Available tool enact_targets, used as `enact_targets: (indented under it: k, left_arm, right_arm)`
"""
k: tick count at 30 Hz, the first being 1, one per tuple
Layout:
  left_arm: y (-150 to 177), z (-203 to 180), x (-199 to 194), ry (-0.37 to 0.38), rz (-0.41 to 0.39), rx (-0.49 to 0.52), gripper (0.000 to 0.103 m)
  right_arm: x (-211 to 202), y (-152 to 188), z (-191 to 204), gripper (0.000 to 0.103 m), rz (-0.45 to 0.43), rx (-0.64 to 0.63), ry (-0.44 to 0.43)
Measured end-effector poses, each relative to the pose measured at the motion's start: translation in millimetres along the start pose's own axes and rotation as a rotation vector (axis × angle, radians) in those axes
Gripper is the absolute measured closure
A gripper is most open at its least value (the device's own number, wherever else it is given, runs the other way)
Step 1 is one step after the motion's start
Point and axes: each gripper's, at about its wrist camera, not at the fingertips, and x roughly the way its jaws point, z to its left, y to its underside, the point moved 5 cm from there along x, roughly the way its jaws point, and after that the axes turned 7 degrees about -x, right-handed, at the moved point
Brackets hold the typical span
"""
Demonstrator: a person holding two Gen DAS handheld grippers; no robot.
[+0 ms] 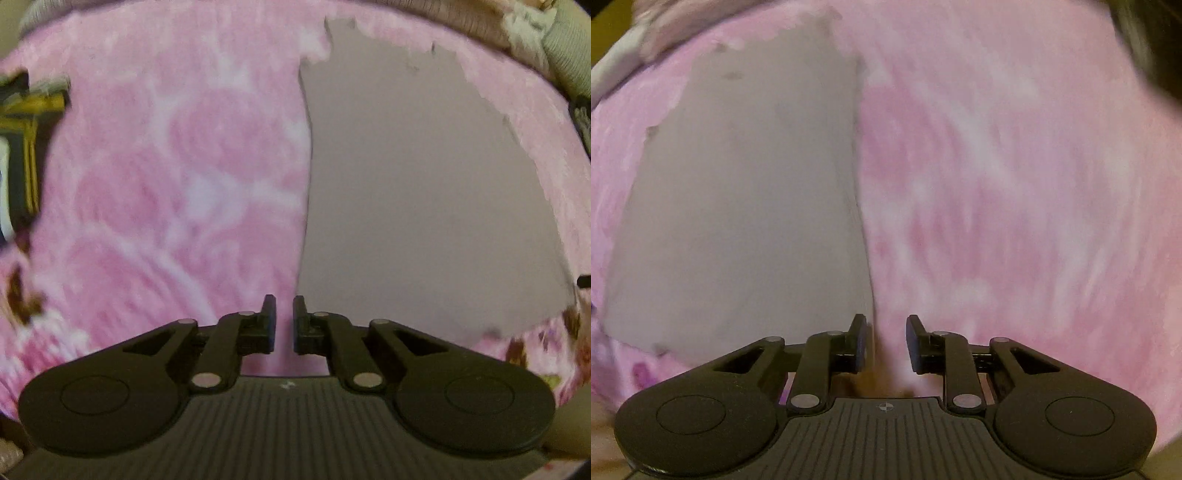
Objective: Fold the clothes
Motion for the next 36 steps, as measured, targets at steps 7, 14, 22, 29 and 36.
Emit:
enact_targets:
  k: [7, 14, 22, 29, 36]
  left_arm:
    - [-18.3, -45.8, 28.6, 0.096, -0.016, 0.061, 0.095]
    - [24.8, -46.6, 36.9, 0.105, 0.084, 0.085, 0.095]
    - [51.8, -29.7, 12.0, 0.101, 0.285, 0.101, 0.094]
    - [0.9, -47.1, -74.1, 0.079, 0.075, 0.143, 0.076]
    - [-13.1, -78.7, -167.4, 0.059, -0.122, 0.075, 0.060]
  right_arm:
    - [7.9, -28.8, 52.7, 0.082, -0.107, -0.141, -0.017]
    - [27.7, 28.5, 51.9, 0.072, 0.033, -0.057, 0.049]
    - [2.9, 64.6, 52.5, 0.061, 0.212, 0.112, 0.072]
    - [-71.4, 17.1, 81.4, 0.043, 0.041, 0.099, -0.006]
    - [-156.9, -14.7, 112.7, 0.042, -0.173, 0.003, -0.079]
